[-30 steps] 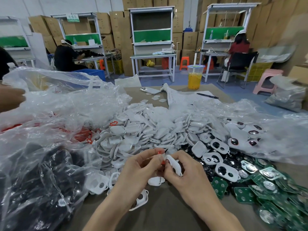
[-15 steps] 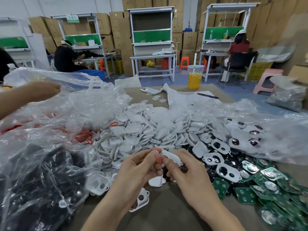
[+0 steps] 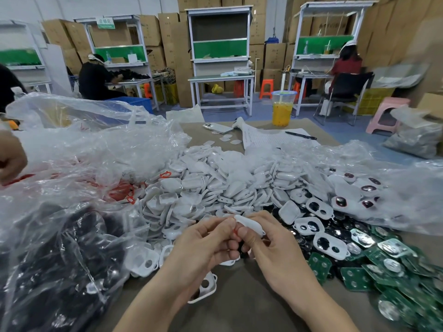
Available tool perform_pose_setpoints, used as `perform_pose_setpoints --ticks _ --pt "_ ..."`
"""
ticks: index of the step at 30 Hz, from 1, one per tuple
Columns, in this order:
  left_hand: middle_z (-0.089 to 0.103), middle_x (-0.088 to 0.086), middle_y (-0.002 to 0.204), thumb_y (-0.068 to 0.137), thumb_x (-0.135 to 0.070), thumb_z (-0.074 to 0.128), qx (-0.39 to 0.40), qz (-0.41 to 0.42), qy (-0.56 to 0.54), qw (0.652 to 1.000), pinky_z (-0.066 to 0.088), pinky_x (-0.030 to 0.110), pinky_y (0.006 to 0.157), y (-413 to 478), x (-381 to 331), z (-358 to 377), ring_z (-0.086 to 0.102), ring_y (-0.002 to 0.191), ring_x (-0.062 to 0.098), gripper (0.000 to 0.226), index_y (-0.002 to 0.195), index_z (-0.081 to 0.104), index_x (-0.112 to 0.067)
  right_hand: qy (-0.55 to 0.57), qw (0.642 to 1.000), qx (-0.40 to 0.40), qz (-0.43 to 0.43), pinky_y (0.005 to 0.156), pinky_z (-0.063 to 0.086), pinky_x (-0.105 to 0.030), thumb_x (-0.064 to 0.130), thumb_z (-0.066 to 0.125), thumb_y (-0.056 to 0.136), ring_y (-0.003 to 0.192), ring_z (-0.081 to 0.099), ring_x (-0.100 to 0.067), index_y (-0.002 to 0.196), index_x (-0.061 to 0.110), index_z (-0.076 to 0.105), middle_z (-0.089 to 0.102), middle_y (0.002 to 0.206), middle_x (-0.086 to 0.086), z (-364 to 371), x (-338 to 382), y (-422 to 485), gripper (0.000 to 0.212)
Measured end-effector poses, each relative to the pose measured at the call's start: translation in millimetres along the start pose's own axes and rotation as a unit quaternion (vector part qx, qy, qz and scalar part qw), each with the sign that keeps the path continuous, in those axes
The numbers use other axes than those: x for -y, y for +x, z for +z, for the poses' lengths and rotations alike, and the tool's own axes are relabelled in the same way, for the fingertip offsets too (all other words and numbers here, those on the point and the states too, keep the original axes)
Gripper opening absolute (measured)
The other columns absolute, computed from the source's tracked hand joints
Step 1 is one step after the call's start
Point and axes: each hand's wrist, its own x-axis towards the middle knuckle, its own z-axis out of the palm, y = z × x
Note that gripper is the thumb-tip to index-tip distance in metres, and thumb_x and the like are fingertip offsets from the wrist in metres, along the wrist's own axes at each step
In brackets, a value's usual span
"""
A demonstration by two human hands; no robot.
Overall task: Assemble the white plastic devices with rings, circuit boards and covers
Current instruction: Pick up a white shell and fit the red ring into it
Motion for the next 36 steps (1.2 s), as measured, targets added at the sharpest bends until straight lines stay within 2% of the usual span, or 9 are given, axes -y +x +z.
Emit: perform_pose_setpoints --ticks 6,10,15,20,25,29,31,34,36 --pt "0.069 0.015 0.084 0.075 -0.025 0.076 -0.007 0.0 -0.024 1.0 0.056 0.026 0.064 0.8 1.2 -0.5 0.065 0.069 0.018 0.042 0.107 0.074 0.002 0.04 0.998 0.004 0.045 0.078 0.052 -0.027 0.038 0.061 0.096 0.085 0.066 -0.005 0.101 0.039 0.074 0.07 0.094 0.009 0.6 3.4 -1.6 0.014" --pt "0.076 0.011 0.093 0.073 -0.033 0.076 -0.046 0.072 0.02 0.996 0.058 0.024 0.073 -0.4 -1.2 1.5 0.071 0.081 0.017 0.044 0.11 0.075 -0.011 0.156 0.979 0.005 0.132 0.066 0.048 -0.011 0.039 0.05 0.102 0.091 0.073 -0.014 0.101 0.034 0.077 0.077 0.099 0.005 -3.0 9.0 0.7 0.027" --pt "0.078 -0.006 0.101 0.081 -0.043 0.074 -0.087 0.145 0.143 0.975 0.055 0.023 0.069 -4.5 0.0 5.5 0.075 0.089 0.012 0.019 0.099 0.073 -0.039 0.223 0.965 -0.001 0.139 0.087 0.051 -0.032 0.031 0.053 0.102 0.102 0.073 -0.016 0.103 0.029 0.079 0.077 0.108 0.001 -4.3 5.3 3.9 0.026" --pt "0.077 -0.011 0.099 0.077 -0.048 0.075 -0.095 0.2 0.182 0.958 0.056 0.028 0.076 -8.2 1.4 8.2 0.073 0.094 0.006 0.02 0.096 0.07 -0.044 0.268 0.956 -0.02 0.117 0.081 0.055 -0.016 0.037 0.066 0.086 0.105 0.072 -0.017 0.103 0.024 0.081 0.077 0.107 -0.003 -6.0 6.9 5.1 0.026" --pt "0.077 -0.013 0.103 0.087 -0.03 0.076 -0.099 0.241 0.207 0.943 0.056 0.024 0.086 -6.9 6.9 8.9 0.071 0.103 0.004 0.017 0.095 0.068 -0.042 0.25 0.963 -0.016 0.095 0.104 0.052 -0.044 0.042 0.068 0.084 0.108 0.071 -0.015 0.109 0.027 0.079 0.077 0.109 -0.002 -5.2 7.1 2.9 0.031" --pt "0.076 -0.014 0.104 0.087 -0.032 0.077 -0.086 0.262 0.211 0.938 0.052 0.011 0.085 -5.9 9.5 7.6 0.071 0.103 0.004 0.015 0.094 0.068 -0.041 0.217 0.973 -0.003 0.084 0.107 0.046 -0.055 0.045 0.067 0.086 0.107 0.071 -0.014 0.109 0.034 0.078 0.077 0.107 0.0 -5.3 11.4 0.7 0.028" --pt "0.076 -0.014 0.104 0.089 -0.034 0.077 -0.087 0.279 0.229 0.929 0.053 0.012 0.083 -4.2 11.6 5.3 0.072 0.103 0.004 0.014 0.096 0.068 -0.042 0.203 0.976 -0.001 0.075 0.104 0.049 -0.051 0.042 0.066 0.087 0.105 0.072 -0.012 0.108 0.036 0.078 0.078 0.106 0.001 -5.3 12.6 -0.2 0.024" --pt "0.074 -0.017 0.104 0.086 -0.045 0.07 -0.11 0.318 0.277 0.9 0.053 0.013 0.084 -1.6 14.7 2.7 0.071 0.103 0.003 0.013 0.099 0.066 -0.044 0.198 0.979 0.002 0.051 0.087 0.056 -0.02 0.036 0.066 0.089 0.1 0.072 -0.009 0.101 0.038 0.079 0.078 0.103 0.006 -3.6 17.5 -2.2 0.019" --pt "0.072 -0.017 0.105 0.088 -0.044 0.067 -0.122 0.346 0.31 0.877 0.052 0.012 0.084 0.1 16.6 1.4 0.07 0.103 0.004 0.013 0.101 0.065 -0.047 0.183 0.982 -0.002 0.045 0.078 0.053 -0.014 0.035 0.066 0.089 0.096 0.073 -0.014 0.097 0.04 0.08 0.078 0.098 0.006 -2.6 19.8 -3.1 0.017"
